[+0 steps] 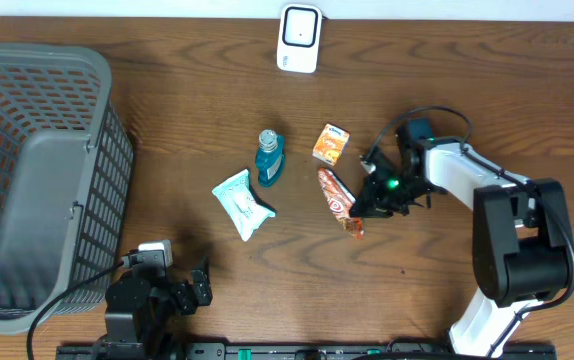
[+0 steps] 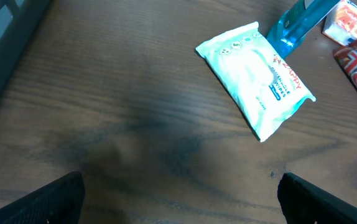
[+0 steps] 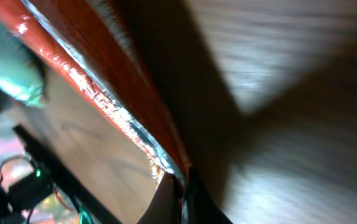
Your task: Scan the item barcode
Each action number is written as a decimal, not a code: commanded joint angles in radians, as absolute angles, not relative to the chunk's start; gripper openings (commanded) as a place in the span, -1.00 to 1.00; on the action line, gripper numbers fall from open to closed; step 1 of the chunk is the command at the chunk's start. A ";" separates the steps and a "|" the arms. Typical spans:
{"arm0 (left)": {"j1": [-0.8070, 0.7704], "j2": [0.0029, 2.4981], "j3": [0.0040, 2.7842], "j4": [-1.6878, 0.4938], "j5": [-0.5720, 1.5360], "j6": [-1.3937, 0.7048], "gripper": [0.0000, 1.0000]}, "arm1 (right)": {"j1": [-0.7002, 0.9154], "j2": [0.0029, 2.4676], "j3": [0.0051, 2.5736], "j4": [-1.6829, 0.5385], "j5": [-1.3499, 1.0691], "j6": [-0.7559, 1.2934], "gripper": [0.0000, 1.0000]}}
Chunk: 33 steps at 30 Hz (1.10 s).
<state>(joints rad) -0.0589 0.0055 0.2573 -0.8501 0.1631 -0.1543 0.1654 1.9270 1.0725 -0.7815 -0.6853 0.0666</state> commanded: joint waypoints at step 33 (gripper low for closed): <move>-0.056 0.004 0.250 -0.885 0.175 -0.155 0.97 | 0.450 1.664 1.151 -0.808 -0.006 0.056 0.41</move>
<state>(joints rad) -0.0589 0.0055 0.2573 -0.8501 0.1631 -0.1543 0.3801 1.6299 1.1843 -0.8257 -0.1818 0.0673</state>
